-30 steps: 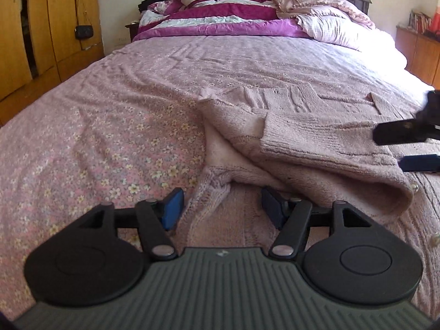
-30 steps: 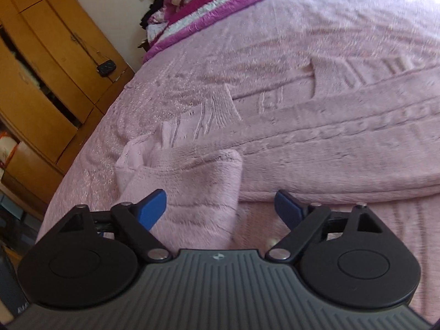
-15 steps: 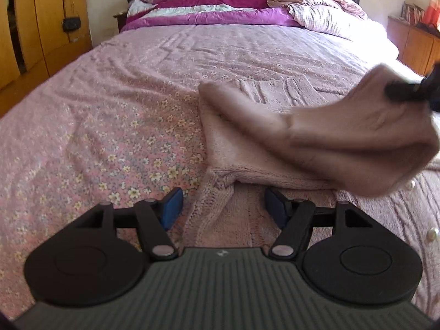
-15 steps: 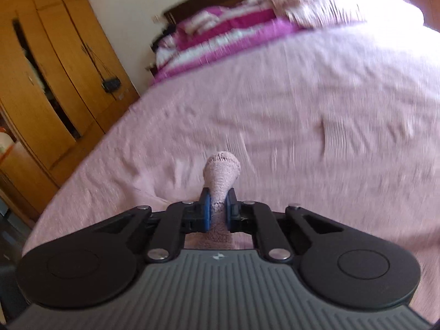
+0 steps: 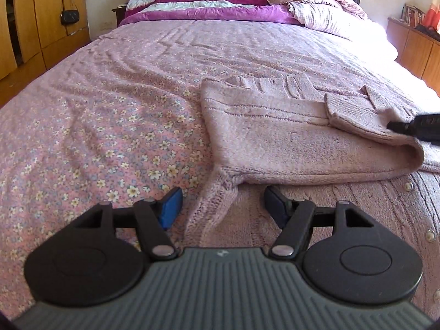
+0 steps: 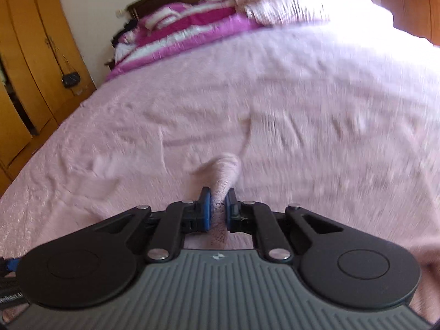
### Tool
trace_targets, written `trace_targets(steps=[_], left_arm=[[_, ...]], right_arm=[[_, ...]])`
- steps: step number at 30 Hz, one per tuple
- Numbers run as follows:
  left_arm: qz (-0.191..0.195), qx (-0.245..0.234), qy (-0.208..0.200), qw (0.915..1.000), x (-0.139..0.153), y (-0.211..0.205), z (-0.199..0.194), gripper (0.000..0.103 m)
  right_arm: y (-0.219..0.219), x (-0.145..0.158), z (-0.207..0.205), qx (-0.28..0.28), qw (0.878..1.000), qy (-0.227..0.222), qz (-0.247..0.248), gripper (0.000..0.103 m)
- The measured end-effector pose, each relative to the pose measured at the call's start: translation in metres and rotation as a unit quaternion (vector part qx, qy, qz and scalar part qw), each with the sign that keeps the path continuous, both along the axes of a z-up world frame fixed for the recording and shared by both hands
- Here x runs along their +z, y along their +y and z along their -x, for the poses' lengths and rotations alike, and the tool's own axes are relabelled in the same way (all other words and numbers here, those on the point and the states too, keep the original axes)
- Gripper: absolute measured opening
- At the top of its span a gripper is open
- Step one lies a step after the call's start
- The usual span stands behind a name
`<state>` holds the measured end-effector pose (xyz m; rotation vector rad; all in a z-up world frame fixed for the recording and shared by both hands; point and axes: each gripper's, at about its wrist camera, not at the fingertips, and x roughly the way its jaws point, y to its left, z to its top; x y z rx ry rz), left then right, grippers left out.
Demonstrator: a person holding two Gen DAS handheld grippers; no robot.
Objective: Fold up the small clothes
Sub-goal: 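Grasp the other sleeve cuff with the right gripper and fold it across, then lay the sleeve across the cardigan body and open the right gripper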
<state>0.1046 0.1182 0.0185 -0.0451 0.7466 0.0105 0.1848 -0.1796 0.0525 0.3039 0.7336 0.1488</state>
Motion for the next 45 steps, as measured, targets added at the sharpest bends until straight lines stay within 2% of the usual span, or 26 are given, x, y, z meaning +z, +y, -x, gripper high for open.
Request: trace_targets(steps=[3,6,7,8,9,12,14,17,21,24,25,30,36,39,40,41,42,43,44,45], left_arm=[[-0.009,-0.002,-0.005,0.9999,-0.001,-0.003,0.002,0.068],[-0.003,0.001,-0.006,1.0,-0.002,-0.001,0.002,0.068],[-0.001,0.001,-0.005,1.0,-0.001,0.0,0.002,0.068],[0.0,0.001,-0.004,1.0,-0.001,0.0,0.002,0.068],[0.001,0.001,-0.003,1.0,-0.001,0.0,0.002,0.068],[0.0,0.001,-0.003,1.0,0.0,0.0,0.002,0.069],[-0.002,0.002,-0.005,1.0,-0.001,-0.001,0.002,0.069],[-0.005,0.0,-0.006,1.0,-0.001,-0.002,0.002,0.069],[0.003,0.001,-0.004,1.0,-0.001,0.001,0.002,0.069],[-0.001,0.001,-0.006,1.0,-0.001,0.0,0.002,0.069],[-0.001,0.002,-0.007,1.0,-0.002,-0.001,0.002,0.069],[-0.004,0.003,-0.01,0.9999,-0.003,-0.002,0.004,0.069],[-0.002,0.003,-0.009,1.0,-0.002,-0.003,0.004,0.07],[-0.003,0.003,-0.009,1.0,-0.002,-0.003,0.004,0.07],[-0.003,0.003,-0.009,1.0,-0.002,-0.003,0.004,0.07],[-0.003,0.002,-0.01,0.9999,-0.002,-0.003,0.004,0.07],[-0.002,0.003,-0.009,1.0,-0.002,-0.002,0.004,0.07],[-0.002,0.003,-0.009,1.0,-0.002,-0.003,0.004,0.07],[-0.003,0.003,-0.009,1.0,-0.002,-0.002,0.004,0.07],[-0.004,0.003,-0.009,1.0,-0.002,-0.003,0.004,0.07]], right_arm=[[-0.014,-0.013,0.003,-0.014,0.999,-0.004,-0.052,0.013],[-0.021,-0.011,0.004,-0.011,0.996,0.011,-0.084,0.026],[-0.02,-0.007,0.004,-0.008,0.996,0.017,-0.087,0.034],[-0.019,-0.002,0.004,-0.005,0.996,0.021,-0.087,0.044],[-0.017,0.004,0.005,-0.001,0.996,0.023,-0.084,0.048],[0.001,0.029,0.014,0.011,0.999,-0.006,-0.047,0.053],[0.018,0.04,0.019,0.029,0.999,-0.027,-0.025,0.061],[0.046,0.045,0.022,0.062,0.997,-0.035,0.011,0.064],[0.08,0.048,0.031,0.06,0.99,-0.069,0.107,0.064],[0.087,0.056,0.039,0.054,0.983,-0.1,0.147,0.069],[0.084,0.059,0.041,0.056,0.981,-0.107,0.152,0.073],[0.076,0.065,0.04,0.104,0.98,-0.093,0.14,0.074],[0.103,0.04,0.032,0.149,0.98,-0.059,0.119,0.074],[0.113,0.022,0.021,0.143,0.982,-0.035,0.116,0.072],[0.114,0.019,0.018,0.137,0.983,-0.035,0.116,0.063],[0.113,0.017,0.017,0.13,0.983,-0.039,0.122,0.043],[0.111,0.018,0.016,0.125,0.984,-0.041,0.124,0.035],[0.108,0.019,0.015,0.122,0.985,-0.042,0.119,0.019],[0.104,0.022,0.015,0.119,0.985,-0.044,0.113,0.01],[0.1,0.026,0.017,0.114,0.985,-0.052,0.115,0.01]])
